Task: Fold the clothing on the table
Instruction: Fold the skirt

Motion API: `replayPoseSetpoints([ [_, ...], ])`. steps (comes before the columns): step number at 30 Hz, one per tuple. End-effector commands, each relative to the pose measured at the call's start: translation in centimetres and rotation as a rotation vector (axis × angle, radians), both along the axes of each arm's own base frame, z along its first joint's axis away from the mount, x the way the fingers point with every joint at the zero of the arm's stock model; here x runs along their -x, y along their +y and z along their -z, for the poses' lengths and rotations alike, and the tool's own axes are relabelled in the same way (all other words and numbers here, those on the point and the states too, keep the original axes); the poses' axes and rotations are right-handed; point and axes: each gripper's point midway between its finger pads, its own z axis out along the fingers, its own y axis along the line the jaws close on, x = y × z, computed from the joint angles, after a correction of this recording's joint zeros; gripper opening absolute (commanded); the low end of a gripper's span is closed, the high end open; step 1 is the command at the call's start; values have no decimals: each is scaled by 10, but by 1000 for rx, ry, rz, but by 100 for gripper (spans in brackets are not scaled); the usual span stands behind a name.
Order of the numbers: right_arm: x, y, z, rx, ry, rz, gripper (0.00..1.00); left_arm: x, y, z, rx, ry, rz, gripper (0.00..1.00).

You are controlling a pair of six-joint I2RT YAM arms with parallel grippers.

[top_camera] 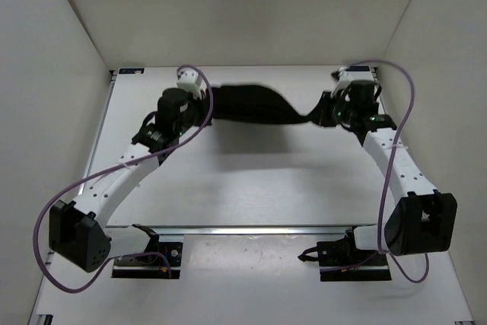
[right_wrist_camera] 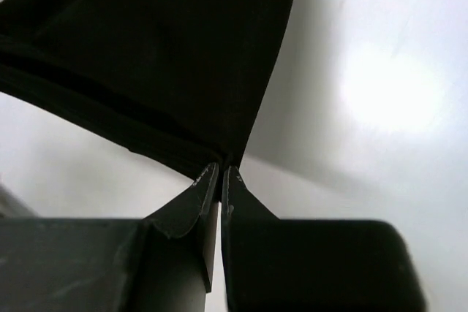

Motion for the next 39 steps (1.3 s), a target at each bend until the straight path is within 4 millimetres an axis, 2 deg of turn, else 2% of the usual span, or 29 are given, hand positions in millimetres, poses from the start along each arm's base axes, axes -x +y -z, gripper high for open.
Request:
replayPoseSetpoints([
  [1, 39, 10, 51, -5, 125, 6, 0, 41, 22, 66, -67, 139, -50, 0],
  [2, 48, 17, 51, -16, 123, -16, 0, 50, 25, 65, -49, 140, -48, 0],
  [3, 56, 20, 62, -12, 149, -18, 0, 56, 32, 84, -49, 178, -61, 0],
  [4, 58, 20, 72, -15, 174, -16, 0, 60, 40, 92, -48, 189, -77, 0],
  [6, 53, 25, 78, -51, 199, -42, 0, 58, 47, 100, -51, 211, -88, 0],
  [8, 37, 33, 79, -54, 189, -62, 0, 46, 57, 112, -77, 251, -119, 0],
  [9, 31, 34, 91, -44, 220, -70, 0, 41, 63, 119, -90, 270, -140, 0],
  [11, 15, 44, 103, -53, 249, -97, 1, 35, 66, 143, -128, 330, -153, 0],
  [12, 7, 51, 110, -61, 272, -116, 0, 32, 67, 146, -132, 339, -165, 0],
  [13, 1, 59, 120, -73, 309, -142, 0, 29, 68, 158, -141, 366, -175, 0],
  [14, -7, 62, 120, -69, 302, -156, 0, 31, 67, 173, -154, 407, -176, 0],
  [16, -14, 73, 147, -66, 373, -185, 0, 31, 66, 188, -162, 450, -181, 0],
  [17, -19, 76, 146, -65, 371, -196, 0, 31, 63, 196, -169, 462, -174, 0],
  [18, -16, 79, 159, -62, 419, -194, 0, 33, 62, 204, -169, 485, -174, 0],
  [21, -16, 81, 180, -57, 464, -202, 0, 38, 64, 225, -175, 531, -181, 0],
  [25, -11, 68, 204, -11, 521, -174, 0, 34, 69, 246, -179, 575, -189, 0],
  [27, -12, 62, 207, -14, 527, -168, 0, 28, 70, 250, -185, 582, -196, 0],
  [28, -10, 62, 209, -17, 538, -172, 0, 28, 70, 255, -189, 598, -200, 7],
  [29, -11, 62, 208, -24, 538, -177, 5, 23, 70, 252, -187, 591, -203, 13],
  [31, -16, 59, 203, -26, 521, -175, 29, 15, 70, 251, -195, 585, -205, 42],
  [32, -19, 59, 197, -29, 506, -175, 36, 9, 70, 244, -198, 564, -205, 56],
  [33, -22, 59, 193, -27, 488, -175, 47, 5, 71, 238, -207, 550, -202, 63],
  [34, -25, 58, 188, -27, 471, -174, 55, 0, 71, 231, -200, 532, -204, 76],
  [35, -27, 57, 181, -23, 448, -173, 57, -6, 71, 223, -195, 512, -206, 85],
  [38, -29, 49, 169, 11, 412, -159, 63, -16, 70, 199, -183, 468, -194, 89],
  [39, -19, 48, 171, 17, 434, -166, 64, -14, 68, 193, -187, 462, -180, 89],
])
